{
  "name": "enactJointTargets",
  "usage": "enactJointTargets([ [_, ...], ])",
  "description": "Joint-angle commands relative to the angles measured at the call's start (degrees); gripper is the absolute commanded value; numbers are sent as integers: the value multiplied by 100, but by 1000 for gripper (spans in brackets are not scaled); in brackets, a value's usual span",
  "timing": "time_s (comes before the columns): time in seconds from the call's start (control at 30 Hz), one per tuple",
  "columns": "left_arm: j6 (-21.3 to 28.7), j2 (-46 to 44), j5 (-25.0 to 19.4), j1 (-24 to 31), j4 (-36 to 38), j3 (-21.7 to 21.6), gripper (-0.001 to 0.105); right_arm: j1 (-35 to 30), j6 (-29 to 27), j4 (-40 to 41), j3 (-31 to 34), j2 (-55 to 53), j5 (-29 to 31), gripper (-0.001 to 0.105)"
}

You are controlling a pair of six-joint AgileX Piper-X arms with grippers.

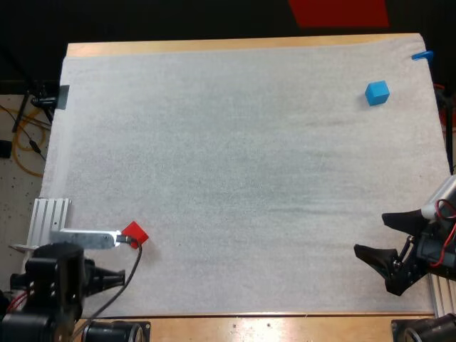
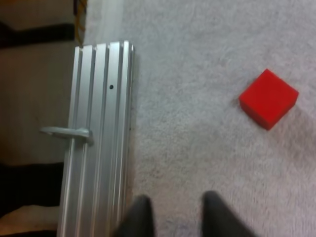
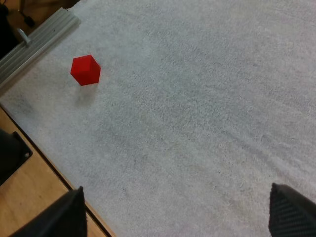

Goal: Stack red cube on blue cube

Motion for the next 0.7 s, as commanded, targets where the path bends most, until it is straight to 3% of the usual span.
enactJointTargets([
  [0.0, -106, 102, -142, 37, -286, 44, 0, 17, -62, -15, -53, -4, -79, 72],
  [0.3, 102, 1042, 268, 1068, -1049, 192, 0, 17, -62, -15, -53, -4, -79, 72],
  [0.53, 393, 2004, 480, 1240, -1520, 338, 0, 17, -48, -15, -53, -4, -79, 72],
  [0.67, 404, 2929, 919, 1401, -1847, 447, 0, 17, -44, -15, -53, -4, -79, 72],
])
